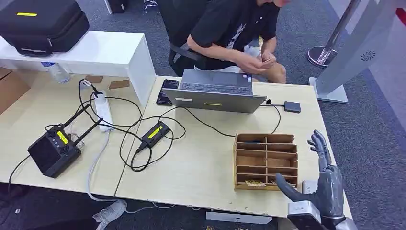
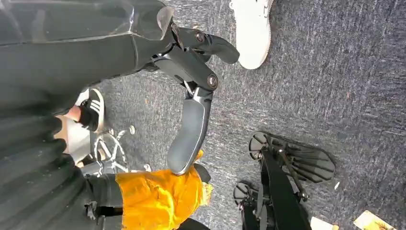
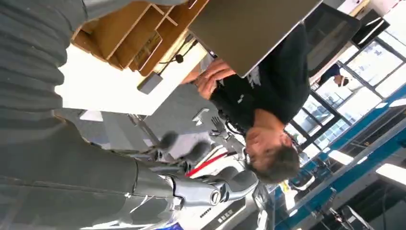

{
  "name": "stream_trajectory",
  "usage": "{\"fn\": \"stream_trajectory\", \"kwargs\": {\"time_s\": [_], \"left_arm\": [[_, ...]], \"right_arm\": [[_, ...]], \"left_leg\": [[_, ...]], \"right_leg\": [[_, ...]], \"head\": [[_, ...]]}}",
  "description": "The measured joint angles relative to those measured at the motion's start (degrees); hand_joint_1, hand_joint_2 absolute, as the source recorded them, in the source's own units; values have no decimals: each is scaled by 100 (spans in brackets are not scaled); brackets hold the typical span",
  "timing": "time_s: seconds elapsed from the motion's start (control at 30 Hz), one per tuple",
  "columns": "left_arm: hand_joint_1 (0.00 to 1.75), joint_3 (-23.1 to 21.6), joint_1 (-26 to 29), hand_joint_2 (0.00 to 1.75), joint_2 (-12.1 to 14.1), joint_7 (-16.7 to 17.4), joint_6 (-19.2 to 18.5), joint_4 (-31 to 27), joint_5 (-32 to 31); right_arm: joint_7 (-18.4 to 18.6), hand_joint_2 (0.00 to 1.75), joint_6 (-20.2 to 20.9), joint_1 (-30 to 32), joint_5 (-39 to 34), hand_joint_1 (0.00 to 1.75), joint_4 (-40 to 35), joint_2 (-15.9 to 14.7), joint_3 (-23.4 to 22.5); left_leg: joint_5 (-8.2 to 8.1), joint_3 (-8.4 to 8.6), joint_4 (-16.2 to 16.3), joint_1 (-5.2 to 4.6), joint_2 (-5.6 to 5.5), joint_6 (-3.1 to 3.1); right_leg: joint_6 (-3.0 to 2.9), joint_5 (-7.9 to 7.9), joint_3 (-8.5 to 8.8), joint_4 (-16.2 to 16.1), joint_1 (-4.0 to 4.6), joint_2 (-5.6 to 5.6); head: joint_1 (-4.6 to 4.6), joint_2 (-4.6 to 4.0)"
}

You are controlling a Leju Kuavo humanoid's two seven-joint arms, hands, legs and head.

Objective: Pass the card to the sensor for recognition and then transmit it.

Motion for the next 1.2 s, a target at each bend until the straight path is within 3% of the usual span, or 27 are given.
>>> {"fn": "stream_trajectory", "kwargs": {"time_s": [0.27, 0.33, 0.4, 0.53, 0.63, 0.7, 0.77, 0.93, 0.97, 1.07, 1.1, 1.2], "left_arm": [[0, 0, 0, 175, 0, 0, 2, 0, 2], [0, 0, 0, 175, 0, 0, 2, 0, 13], [0, 0, -2, 175, 0, 0, 0, 0, 20], [0, 0, -2, 175, 2, 0, -15, 0, 13], [0, 0, -1, 175, 4, 0, -22, 0, -11], [0, 0, -2, 175, 4, 0, -22, 0, -15], [0, 0, -2, 175, 7, 0, -22, 0, -15], [0, 0, -2, 175, 9, 0, -22, 0, -15], [0, 0, -2, 175, 9, 0, -22, 0, -15], [0, 0, -2, 175, 11, 2, -22, 0, -18], [0, 0, -3, 175, 9, 7, -20, 0, -37], [0, -31, -2, 175, 9, 15, -13, 0, -114]], "right_arm": [[-13, 175, -13, 48, -46, 0, -11, 0, -4], [-115, 175, 93, 55, -358, 0, -11, 0, -4], [-363, 175, 530, 52, -1193, 0, -9, 0, -2], [-921, 175, 1934, -12, -3274, 0, 24, 0, -9], [-1093, 175, 2761, -64, -4566, 0, 116, 44, -151], [-1126, 175, 3153, -81, -5161, 0, 196, 94, -279], [-1152, 175, 3200, -91, -5283, 0, 277, 148, -421], [-1167, 175, 3149, -118, -5134, 0, 415, 243, -632], [-1167, 0, 3109, -124, -5059, 0, 445, 260, -664], [-1163, 0, 2521, -157, -4287, 0, 485, 317, -728], [-1139, 0, 2048, -177, -3722, 0, 485, 348, -730], [-1018, 0, -134, -239, -1118, 0, 485, 577, -728]], "left_leg": [[0, 0, 0, 0, 0, 0], [0, 0, 0, 0, 0, 0], [0, -1, 0, 0, 0, 0], [0, 0, 0, 0, 0, 0], [0, 0, 0, 0, -1, 0], [0, 0, 0, 0, -1, 0], [0, 0, 0, 0, -1, 0], [0, 0, 0, 0, -1, 0], [0, -1, 0, 0, -1, 0], [0, 0, 0, 0, 0, 0], [0, 0, 0, 0, 0, 0], [0, 0, -1, 0, 0, 0]], "right_leg": [[0, 0, 0, 0, 0, 0], [0, 0, 0, 0, 0, 0], [0, 0, 1, 0, 0, 0], [0, 0, 0, 0, 0, 0], [0, 0, 1, 0, 0, 0], [0, 0, 1, 0, 0, -1], [0, 0, 2, 0, 0, -1], [0, 0, 1, 0, 0, -1], [0, 0, 1, 0, 0, -1], [0, 0, 1, 0, 0, 0], [0, 0, 1, 0, 0, 0], [-1, 0, 1, 1, 1, 0]], "head": [[0, 0], [0, 0], [0, 0], [0, 0], [0, 0], [0, 0], [0, 0], [2, 0], [0, 0], [0, 0], [0, 0], [0, 0]]}}
